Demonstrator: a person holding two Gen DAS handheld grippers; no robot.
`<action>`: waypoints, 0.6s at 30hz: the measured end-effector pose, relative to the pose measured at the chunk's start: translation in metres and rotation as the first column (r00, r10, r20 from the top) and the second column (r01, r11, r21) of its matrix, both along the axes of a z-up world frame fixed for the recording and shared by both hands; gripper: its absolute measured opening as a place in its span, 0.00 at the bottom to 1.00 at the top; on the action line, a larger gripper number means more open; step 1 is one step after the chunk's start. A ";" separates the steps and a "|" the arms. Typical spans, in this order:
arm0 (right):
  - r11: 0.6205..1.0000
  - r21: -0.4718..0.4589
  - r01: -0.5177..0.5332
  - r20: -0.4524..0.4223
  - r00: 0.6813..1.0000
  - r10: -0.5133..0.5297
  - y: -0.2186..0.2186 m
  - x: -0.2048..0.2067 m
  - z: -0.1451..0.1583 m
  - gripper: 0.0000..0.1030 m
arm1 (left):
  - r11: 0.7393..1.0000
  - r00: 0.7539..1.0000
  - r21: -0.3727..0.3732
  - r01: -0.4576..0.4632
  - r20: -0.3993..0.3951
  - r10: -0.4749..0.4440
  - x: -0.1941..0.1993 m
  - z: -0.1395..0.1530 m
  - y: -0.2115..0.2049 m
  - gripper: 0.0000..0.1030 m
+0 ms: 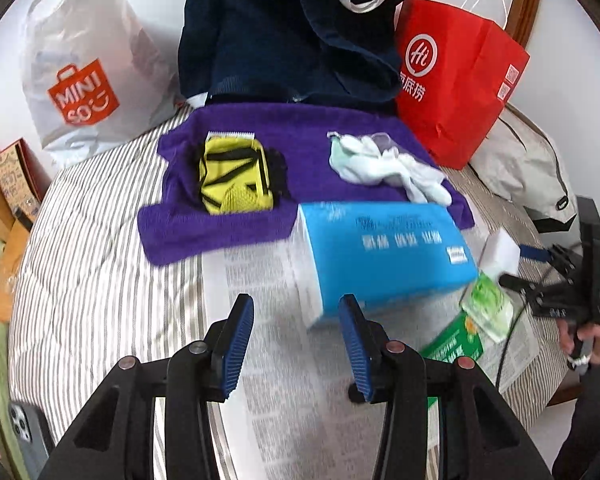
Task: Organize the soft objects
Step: 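Grasp the white sponge block with the right tool while the left reaches the green packet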
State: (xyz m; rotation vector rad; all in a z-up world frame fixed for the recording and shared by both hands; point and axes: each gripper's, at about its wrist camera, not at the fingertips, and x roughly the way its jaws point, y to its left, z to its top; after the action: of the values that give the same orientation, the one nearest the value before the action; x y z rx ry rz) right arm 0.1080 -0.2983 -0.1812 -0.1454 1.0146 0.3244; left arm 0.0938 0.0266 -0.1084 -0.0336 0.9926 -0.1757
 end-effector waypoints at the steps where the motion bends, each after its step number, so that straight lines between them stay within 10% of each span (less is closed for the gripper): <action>1: 1.000 0.005 -0.001 -0.002 1.000 0.001 0.001 0.004 -0.002 0.85 | 1.000 1.000 0.000 -0.002 -0.005 0.002 -0.003 -0.002 0.000 0.41; 18: 0.981 0.156 0.115 0.051 0.991 -0.125 -0.016 -0.029 0.041 0.80 | 0.980 0.979 0.007 0.201 -0.028 -0.200 -0.041 -0.035 -0.065 0.50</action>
State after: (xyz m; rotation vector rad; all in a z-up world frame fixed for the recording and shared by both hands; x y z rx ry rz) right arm 0.0786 -0.3142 -0.1399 0.0443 0.9309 0.2845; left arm 0.0527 -0.0387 -0.1435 0.0740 1.0230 -0.3560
